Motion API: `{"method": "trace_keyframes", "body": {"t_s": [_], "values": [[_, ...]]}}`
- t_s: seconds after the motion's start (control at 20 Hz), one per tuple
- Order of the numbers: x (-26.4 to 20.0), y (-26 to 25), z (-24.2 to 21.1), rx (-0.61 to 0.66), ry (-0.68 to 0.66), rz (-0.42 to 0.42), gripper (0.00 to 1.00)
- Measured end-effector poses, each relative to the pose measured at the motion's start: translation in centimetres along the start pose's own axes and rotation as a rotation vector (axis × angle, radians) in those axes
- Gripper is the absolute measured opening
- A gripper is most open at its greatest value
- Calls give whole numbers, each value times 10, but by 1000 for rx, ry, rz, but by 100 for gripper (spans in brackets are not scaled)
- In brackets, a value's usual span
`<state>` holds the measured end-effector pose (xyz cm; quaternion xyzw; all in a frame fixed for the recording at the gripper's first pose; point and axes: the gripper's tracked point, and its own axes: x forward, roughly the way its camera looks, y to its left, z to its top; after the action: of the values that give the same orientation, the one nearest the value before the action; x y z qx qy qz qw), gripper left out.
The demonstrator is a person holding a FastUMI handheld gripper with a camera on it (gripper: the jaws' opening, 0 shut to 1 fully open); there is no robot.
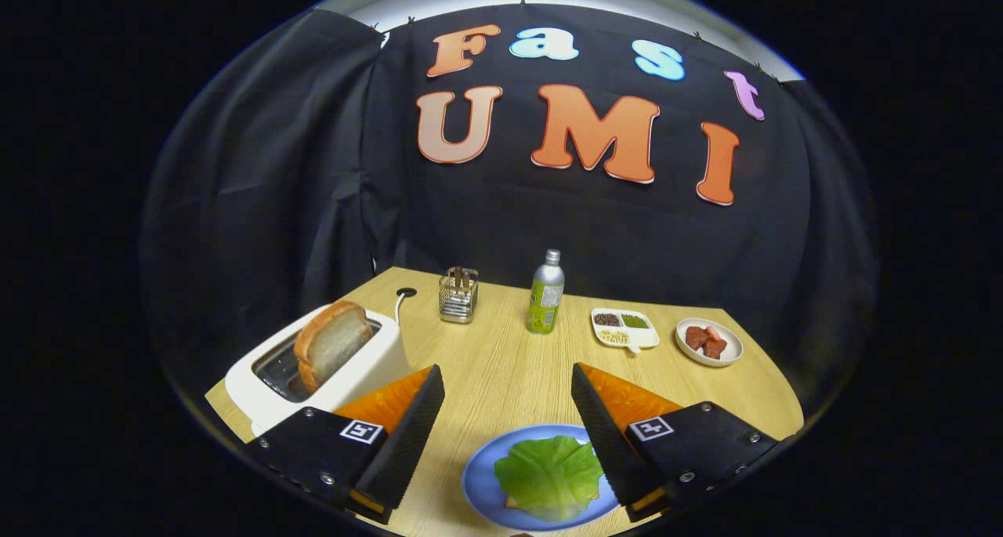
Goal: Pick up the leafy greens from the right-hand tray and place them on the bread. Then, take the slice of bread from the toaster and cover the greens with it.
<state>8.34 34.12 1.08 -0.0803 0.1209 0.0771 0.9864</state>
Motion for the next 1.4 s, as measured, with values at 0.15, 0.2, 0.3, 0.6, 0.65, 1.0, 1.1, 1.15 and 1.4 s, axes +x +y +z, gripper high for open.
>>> {"method": "trace_keyframes", "body": {"t_s": [0.15,0.2,0.3,0.6,0.65,1.0,1.1,1.15,1.4], "values": [[-2,26,30,25,-28,7,98],[-1,37,40,32,-39,15,98],[0,59,51,31,-49,42,98],[4,114,42,9,-25,104,98],[6,119,38,6,-16,109,99],[21,137,0,47,76,133,93],[22,136,-4,24,86,124,78],[23,138,-7,17,92,130,71],[23,142,-18,14,122,136,33]]}}
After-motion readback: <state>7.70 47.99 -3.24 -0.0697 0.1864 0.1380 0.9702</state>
